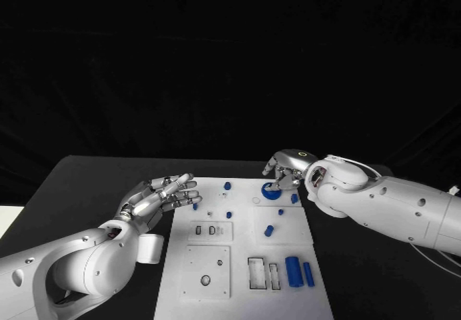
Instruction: Assemble the parts on the task board
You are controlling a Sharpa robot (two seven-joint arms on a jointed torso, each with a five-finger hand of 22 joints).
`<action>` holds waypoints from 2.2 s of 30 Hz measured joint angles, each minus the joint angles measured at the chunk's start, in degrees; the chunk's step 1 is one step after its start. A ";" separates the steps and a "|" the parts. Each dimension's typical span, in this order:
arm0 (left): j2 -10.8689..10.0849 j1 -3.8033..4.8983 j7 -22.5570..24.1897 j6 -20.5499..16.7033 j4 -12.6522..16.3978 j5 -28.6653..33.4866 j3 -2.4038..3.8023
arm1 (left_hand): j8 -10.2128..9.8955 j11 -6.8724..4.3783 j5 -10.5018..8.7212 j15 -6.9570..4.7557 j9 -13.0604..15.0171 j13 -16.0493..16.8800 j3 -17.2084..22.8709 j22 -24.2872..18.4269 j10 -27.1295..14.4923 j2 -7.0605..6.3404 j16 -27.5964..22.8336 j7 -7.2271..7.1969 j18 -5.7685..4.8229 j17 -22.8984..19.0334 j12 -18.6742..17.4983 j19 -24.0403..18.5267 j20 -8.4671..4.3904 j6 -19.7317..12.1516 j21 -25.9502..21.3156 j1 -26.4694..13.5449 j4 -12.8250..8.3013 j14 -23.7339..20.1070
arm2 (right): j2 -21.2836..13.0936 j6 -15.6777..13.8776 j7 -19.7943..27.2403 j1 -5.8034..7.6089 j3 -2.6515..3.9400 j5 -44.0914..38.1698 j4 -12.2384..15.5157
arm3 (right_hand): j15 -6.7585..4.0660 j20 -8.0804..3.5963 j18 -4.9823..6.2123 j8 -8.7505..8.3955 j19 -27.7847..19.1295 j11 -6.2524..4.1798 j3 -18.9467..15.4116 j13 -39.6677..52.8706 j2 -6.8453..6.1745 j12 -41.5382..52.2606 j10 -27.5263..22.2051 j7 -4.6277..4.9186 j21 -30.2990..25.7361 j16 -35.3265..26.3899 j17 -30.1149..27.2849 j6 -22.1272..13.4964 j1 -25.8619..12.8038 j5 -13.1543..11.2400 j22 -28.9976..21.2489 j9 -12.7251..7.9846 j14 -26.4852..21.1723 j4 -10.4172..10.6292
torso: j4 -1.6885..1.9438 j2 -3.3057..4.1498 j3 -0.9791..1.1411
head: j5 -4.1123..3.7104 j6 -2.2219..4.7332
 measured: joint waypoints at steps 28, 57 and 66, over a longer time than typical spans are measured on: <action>0.01 0.00 -0.35 0.01 -0.31 0.00 -0.01 | 0.00 0.00 0.00 0.00 0.01 0.00 0.00 -0.04 0.00 0.00 0.00 0.00 0.00 0.04 0.00 0.00 0.00 0.00 -0.21 0.00 -0.33 0.00 | 1.12 4.59 -4.12 -0.80 0.02 2.84 -3.02 | 0.01 0.40 -1.71 1.16 1.64 0.34 -8.69 51.20 2.53 45.21 -0.69 -0.29 3.67 5.01 6.74 -0.31 3.89 2.11 6.79 0.34 0.10 10.07 | 0.04 0.07 0.01 | -0.39 -0.41; -0.01 0.00 -0.64 0.01 -0.52 0.00 -0.01 | 0.00 0.00 0.00 0.00 0.02 0.00 0.09 -0.09 0.00 0.00 0.01 0.00 0.00 0.09 0.00 0.00 0.00 0.00 -0.21 0.00 -0.42 0.00 | 1.69 3.45 -3.16 -1.44 0.32 -0.15 -2.24 | -0.24 0.18 -1.70 2.16 2.23 -0.52 1.39 56.47 5.15 60.45 1.12 -0.37 5.00 6.29 6.72 3.53 11.93 -1.47 9.61 0.50 -0.07 2.21 | 0.04 0.02 -0.05 | -0.34 -0.87; 0.01 0.00 -0.71 0.00 -0.54 0.00 -0.01 | 0.00 0.00 0.00 0.00 0.02 0.00 0.16 -0.09 0.00 0.00 0.00 0.00 0.00 0.08 0.00 -0.21 0.21 0.00 -0.21 0.00 -0.48 0.00 | 1.65 0.04 -2.71 -2.01 0.01 -1.92 1.59 | -0.25 -0.22 -1.70 2.16 2.23 -0.80 2.02 56.45 5.20 60.73 1.26 -0.38 5.26 6.31 6.72 3.56 9.38 -2.05 9.81 0.50 -0.08 2.53 | 0.08 0.00 -0.04 | -0.14 -0.64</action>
